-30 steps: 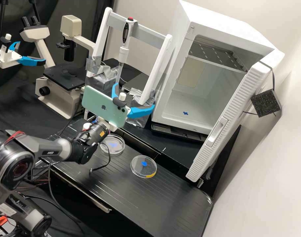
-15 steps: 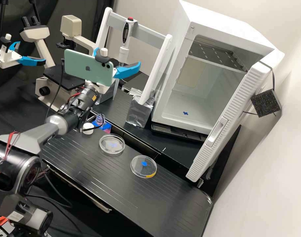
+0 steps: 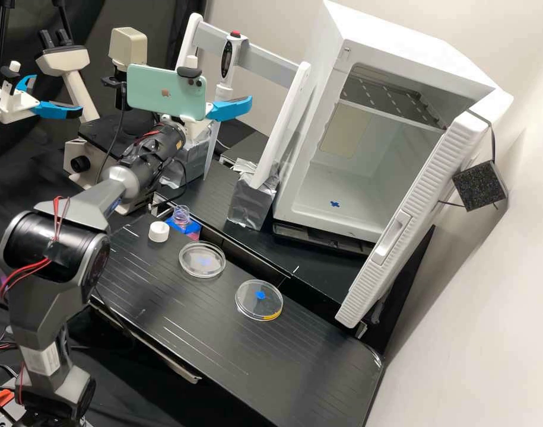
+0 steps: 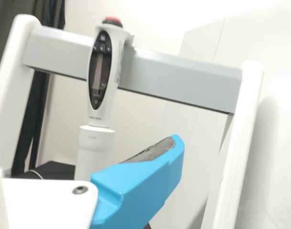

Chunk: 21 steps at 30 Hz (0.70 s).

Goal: Use the pipette

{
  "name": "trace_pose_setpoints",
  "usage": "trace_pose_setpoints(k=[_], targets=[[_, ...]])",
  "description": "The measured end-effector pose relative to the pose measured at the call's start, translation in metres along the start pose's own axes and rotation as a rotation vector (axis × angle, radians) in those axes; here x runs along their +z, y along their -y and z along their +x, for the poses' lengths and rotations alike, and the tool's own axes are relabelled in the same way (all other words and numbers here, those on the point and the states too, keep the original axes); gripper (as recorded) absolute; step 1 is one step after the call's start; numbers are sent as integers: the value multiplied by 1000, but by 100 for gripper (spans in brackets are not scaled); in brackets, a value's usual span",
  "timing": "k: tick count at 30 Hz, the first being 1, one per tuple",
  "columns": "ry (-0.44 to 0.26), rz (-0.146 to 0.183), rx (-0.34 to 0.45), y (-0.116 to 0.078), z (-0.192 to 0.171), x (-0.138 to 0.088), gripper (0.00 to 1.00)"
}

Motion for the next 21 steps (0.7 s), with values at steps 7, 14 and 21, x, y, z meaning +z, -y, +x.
trace_pose_setpoints(k=[7, 14, 21], targets=[[37, -12, -2, -5, 20, 7, 0], [51, -10, 16, -12, 25, 12, 0], [53, -9, 9, -12, 25, 13, 0]])
